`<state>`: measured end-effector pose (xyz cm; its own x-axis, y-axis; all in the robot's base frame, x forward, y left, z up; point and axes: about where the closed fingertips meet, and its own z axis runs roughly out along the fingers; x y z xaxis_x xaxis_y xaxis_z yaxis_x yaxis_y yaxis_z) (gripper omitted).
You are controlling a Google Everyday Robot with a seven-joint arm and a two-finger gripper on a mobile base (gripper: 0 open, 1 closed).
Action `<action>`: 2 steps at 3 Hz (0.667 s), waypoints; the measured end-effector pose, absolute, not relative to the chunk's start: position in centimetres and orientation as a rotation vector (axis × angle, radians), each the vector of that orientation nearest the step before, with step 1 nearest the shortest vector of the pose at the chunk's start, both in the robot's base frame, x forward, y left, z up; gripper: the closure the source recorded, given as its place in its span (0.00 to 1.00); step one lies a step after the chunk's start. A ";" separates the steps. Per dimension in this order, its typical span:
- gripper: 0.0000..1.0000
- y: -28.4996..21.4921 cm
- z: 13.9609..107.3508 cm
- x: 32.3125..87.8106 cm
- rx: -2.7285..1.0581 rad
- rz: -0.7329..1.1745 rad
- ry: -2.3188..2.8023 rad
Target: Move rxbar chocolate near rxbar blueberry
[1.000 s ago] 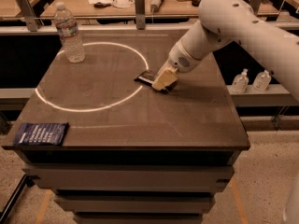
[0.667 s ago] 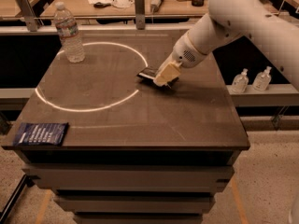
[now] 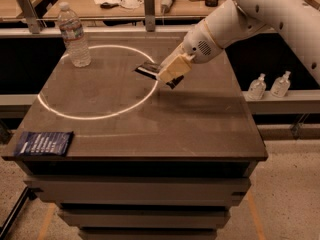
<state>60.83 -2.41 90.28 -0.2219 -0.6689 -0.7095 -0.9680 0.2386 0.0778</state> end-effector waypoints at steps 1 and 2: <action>1.00 -0.2 90.9 58.8 -1.569 0.703 1.941; 1.00 2.1 91.2 56.7 -1.655 0.634 1.912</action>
Offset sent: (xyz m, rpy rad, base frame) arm -0.0851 0.0821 0.0070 -0.2168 -0.1353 0.1757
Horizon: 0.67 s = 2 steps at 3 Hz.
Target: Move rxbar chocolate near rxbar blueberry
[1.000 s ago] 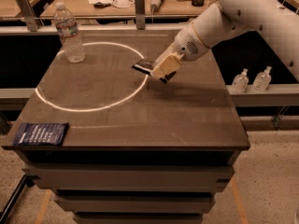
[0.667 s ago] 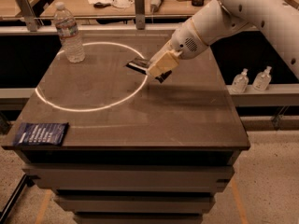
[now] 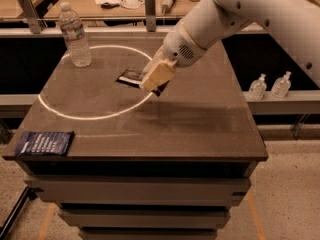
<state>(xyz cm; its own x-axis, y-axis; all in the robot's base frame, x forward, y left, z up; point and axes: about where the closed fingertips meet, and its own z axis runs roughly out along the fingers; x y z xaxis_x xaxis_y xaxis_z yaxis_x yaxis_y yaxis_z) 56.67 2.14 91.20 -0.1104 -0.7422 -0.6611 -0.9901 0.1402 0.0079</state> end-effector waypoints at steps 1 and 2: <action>1.00 4.7 90.8 53.9 -1.754 0.554 1.879; 1.00 7.3 89.9 51.8 -1.842 0.530 1.841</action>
Offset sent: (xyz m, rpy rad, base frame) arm -0.0711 0.0799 -0.0256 -0.1434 -0.0750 0.1928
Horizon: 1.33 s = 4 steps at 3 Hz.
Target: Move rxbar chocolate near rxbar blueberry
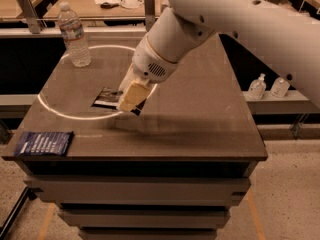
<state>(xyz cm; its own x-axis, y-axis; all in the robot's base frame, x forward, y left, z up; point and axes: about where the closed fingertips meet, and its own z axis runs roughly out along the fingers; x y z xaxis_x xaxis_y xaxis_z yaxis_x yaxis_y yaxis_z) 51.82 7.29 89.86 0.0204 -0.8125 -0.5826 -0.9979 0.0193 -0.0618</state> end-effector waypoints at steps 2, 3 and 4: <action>1.00 11.0 87.7 49.6 -1.960 0.535 1.753; 1.00 11.7 87.2 49.2 -1.977 0.542 1.742; 0.80 12.2 86.7 48.8 -1.996 0.545 1.746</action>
Offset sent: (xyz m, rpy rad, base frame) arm -0.0276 0.0490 -0.0314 -0.0240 -0.0184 0.1400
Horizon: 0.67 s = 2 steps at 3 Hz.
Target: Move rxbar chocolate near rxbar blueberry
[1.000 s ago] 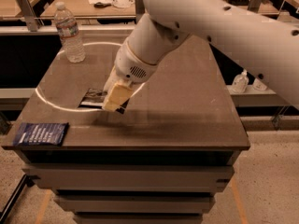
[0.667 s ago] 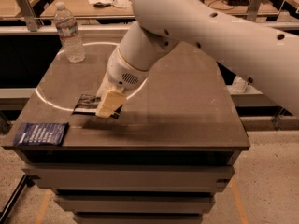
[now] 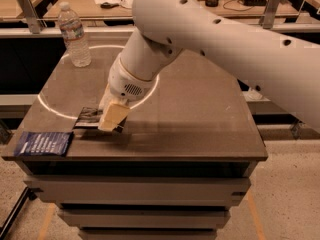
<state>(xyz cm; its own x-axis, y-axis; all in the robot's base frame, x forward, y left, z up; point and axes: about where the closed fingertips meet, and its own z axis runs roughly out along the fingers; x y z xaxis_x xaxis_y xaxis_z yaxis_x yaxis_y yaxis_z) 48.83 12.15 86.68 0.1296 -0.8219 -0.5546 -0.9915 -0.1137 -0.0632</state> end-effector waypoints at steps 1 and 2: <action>0.59 12.4 86.4 48.6 -2.003 0.556 1.746; 0.35 12.5 86.5 48.5 -2.006 0.555 1.743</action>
Offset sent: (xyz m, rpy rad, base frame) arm -0.0023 0.0018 -0.0020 -0.0008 0.0078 0.0053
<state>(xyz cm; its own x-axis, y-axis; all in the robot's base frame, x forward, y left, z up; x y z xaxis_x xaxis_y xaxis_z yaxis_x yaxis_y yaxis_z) 48.45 12.47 86.47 0.1326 -0.8219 -0.5540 -0.9909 -0.1228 -0.0550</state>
